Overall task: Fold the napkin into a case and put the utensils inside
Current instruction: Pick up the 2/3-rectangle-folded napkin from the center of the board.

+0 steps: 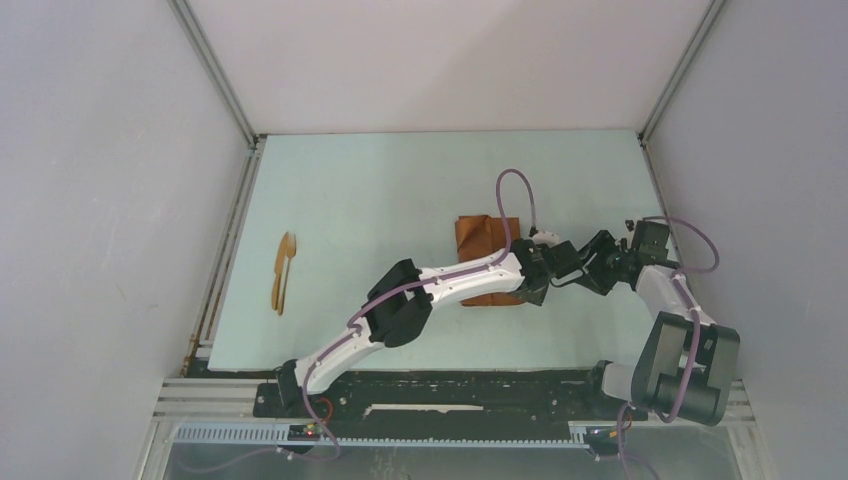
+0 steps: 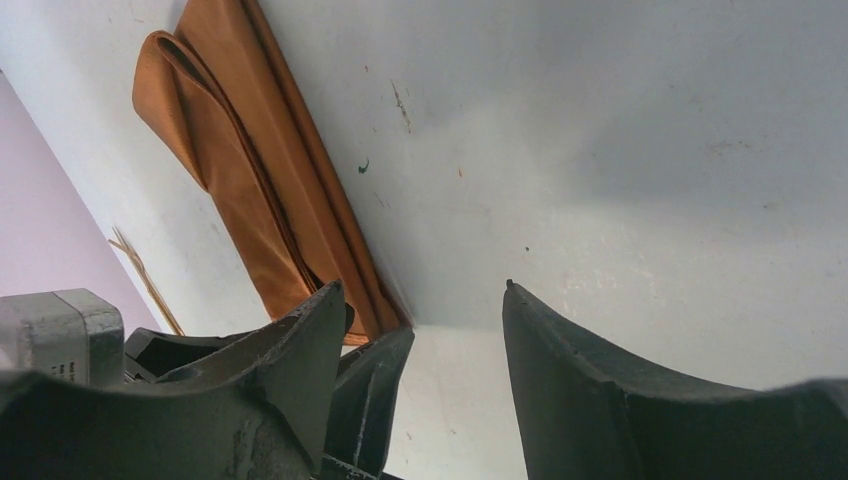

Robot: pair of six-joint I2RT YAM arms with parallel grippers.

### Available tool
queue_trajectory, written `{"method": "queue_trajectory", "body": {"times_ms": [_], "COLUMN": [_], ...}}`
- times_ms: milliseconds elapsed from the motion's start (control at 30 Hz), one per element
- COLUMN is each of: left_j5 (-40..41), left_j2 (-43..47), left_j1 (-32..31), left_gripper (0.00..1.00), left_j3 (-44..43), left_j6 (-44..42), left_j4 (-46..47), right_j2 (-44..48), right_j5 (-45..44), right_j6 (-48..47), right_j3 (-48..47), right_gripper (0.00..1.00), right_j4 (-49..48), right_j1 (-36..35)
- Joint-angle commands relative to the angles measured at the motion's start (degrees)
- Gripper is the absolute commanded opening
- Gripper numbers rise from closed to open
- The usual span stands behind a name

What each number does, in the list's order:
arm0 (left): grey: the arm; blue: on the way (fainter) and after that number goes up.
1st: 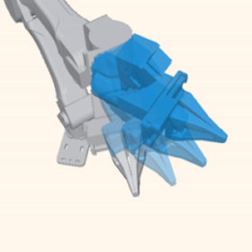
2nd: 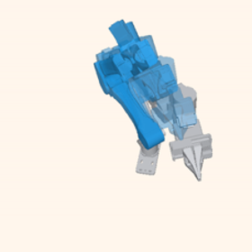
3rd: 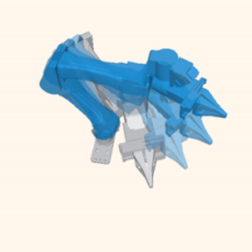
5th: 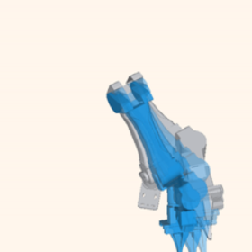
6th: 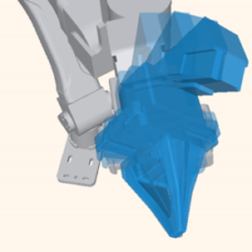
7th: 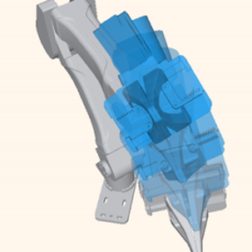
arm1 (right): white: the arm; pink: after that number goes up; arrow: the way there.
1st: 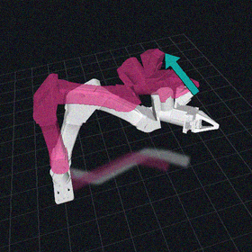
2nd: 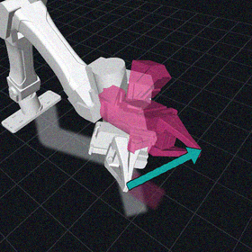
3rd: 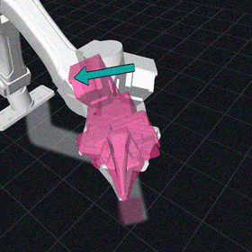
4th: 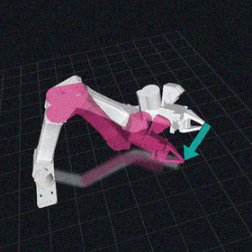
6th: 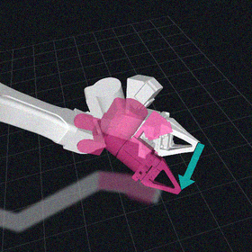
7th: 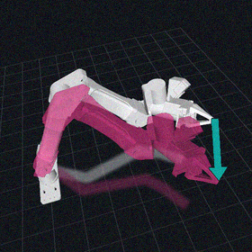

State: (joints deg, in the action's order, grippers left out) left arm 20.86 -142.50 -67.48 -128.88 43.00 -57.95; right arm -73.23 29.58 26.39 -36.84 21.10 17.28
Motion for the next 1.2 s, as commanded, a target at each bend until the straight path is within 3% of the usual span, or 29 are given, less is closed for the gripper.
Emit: {"method": "queue_trajectory", "body": {"times_ms": [0, 200, 300, 567, 733, 800, 933, 1000, 1167], "left_j5": [2.5, 0.7, -0.5, -1.7, -4.2, -5.8, -10.5, -12.5, -16.7], "left_j2": [-0.5, -0.4, -0.3, -1.4, 0.0, 3.0, 10.7, 13.9, 20.5], "left_j1": [-0.2, -0.4, -0.6, -0.6, 0.1, 0.8, 1.7, 2.3, 3.9], "left_gripper": [0.56, 0.65, 0.65, 0.48, 0.29, 0.18, 0.12, 0.01, 0.0], "left_j3": [-2.3, -1.9, -0.9, -0.3, 2.2, 6.1, 15.9, 19.8, 29.0], "left_j6": [0.3, 0.2, 0.1, -1.1, -1.8, -1.8, -2.4, -1.9, -1.0], "left_j4": [-0.6, -1.0, -1.0, -0.7, 1.4, 4.5, 13.1, 15.5, 21.3], "right_j2": [1.7, 0.4, 0.4, 0.2, -1.7, -3.4, -6.6, -7.9, -12.9], "right_j5": [0.1, 0.7, 0.8, -0.1, 3.6, 7.1, 14.0, 15.8, 21.3], "right_j6": [-0.9, -0.6, -0.6, -0.7, -0.8, 0.0, 2.4, 3.5, 8.9], "right_j3": [0.3, 0.3, 0.3, 0.3, 0.3, 0.6, 2.0, 2.1, 2.8], "right_gripper": [0.67, 0.67, 0.67, 0.68, 0.74, 0.77, 0.82, 0.84, 0.89], "right_j4": [-1.4, -2.1, -2.2, -2.2, -3.2, -4.9, -10.5, -12.8, -22.8], "right_j1": [-1.0, -1.1, -1.3, -3.0, -3.3, -2.6, -1.7, -2.0, -4.5]}}
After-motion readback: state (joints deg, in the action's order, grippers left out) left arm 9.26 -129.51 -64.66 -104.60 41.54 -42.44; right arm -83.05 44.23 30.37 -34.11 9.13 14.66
